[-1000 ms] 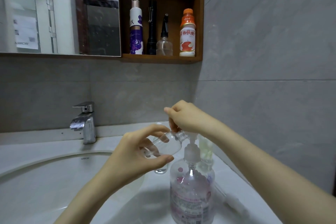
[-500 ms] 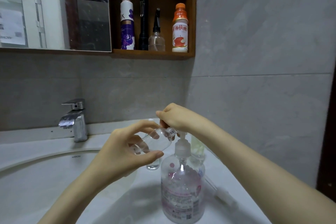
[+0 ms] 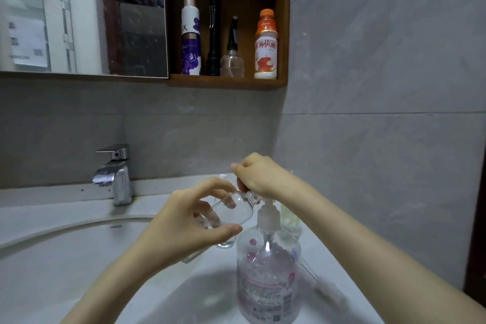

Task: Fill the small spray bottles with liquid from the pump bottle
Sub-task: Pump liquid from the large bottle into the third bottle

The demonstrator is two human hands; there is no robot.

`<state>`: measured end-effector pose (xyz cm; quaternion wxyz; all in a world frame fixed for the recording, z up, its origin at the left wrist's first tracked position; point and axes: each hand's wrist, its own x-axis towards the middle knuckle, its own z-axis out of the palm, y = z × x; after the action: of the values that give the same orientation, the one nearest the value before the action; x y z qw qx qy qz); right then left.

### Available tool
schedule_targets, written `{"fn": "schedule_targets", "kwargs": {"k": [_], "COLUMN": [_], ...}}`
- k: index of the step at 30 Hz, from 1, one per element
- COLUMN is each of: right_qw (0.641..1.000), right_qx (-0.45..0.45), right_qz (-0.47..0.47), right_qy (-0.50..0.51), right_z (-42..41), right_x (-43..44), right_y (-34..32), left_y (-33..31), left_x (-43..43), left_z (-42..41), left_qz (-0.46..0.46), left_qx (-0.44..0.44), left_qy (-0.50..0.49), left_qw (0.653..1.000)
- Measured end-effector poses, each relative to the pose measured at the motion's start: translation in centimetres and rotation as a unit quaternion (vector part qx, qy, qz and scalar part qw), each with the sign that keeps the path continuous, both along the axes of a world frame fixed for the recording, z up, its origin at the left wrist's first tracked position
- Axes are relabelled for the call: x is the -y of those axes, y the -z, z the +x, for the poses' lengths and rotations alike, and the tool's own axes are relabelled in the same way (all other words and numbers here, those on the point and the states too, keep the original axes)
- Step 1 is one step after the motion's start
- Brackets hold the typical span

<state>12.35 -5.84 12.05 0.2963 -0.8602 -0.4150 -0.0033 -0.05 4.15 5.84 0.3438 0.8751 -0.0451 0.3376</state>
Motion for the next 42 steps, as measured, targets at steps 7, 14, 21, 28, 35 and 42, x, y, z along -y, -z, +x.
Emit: {"fn": "schedule_targets", "kwargs": {"k": [7, 14, 21, 28, 35, 42], "right_qw": [1.0, 1.0, 0.999, 0.998, 0.998, 1.0], "right_qx": [-0.005, -0.007, 0.004, -0.018, -0.02, -0.009], "right_qz": [-0.016, -0.022, -0.048, -0.052, -0.053, -0.013], "right_qy": [0.0, -0.003, 0.005, -0.012, -0.009, -0.005], "right_z": [-0.01, -0.01, 0.0, -0.01, -0.06, 0.22], "right_x": [-0.17, -0.32, -0.49, -0.11, 0.03, -0.22], "right_y": [-0.18, -0.15, -0.21, 0.19, 0.21, -0.25], "left_y": [-0.05, -0.08, 0.0, 0.08, 0.13, -0.05], "left_x": [0.08, 0.08, 0.02, -0.07, 0.06, 0.27], "left_z": [-0.19, -0.3, -0.23, -0.13, -0.04, -0.2], "left_qz": [0.005, 0.006, 0.003, 0.002, -0.001, -0.002], "left_qx": [0.005, 0.007, 0.009, 0.0, 0.003, 0.02], "left_qy": [-0.004, -0.005, -0.004, 0.003, 0.003, 0.004], "left_qw": [1.0, 1.0, 1.0, 1.0, 1.0, 1.0]}}
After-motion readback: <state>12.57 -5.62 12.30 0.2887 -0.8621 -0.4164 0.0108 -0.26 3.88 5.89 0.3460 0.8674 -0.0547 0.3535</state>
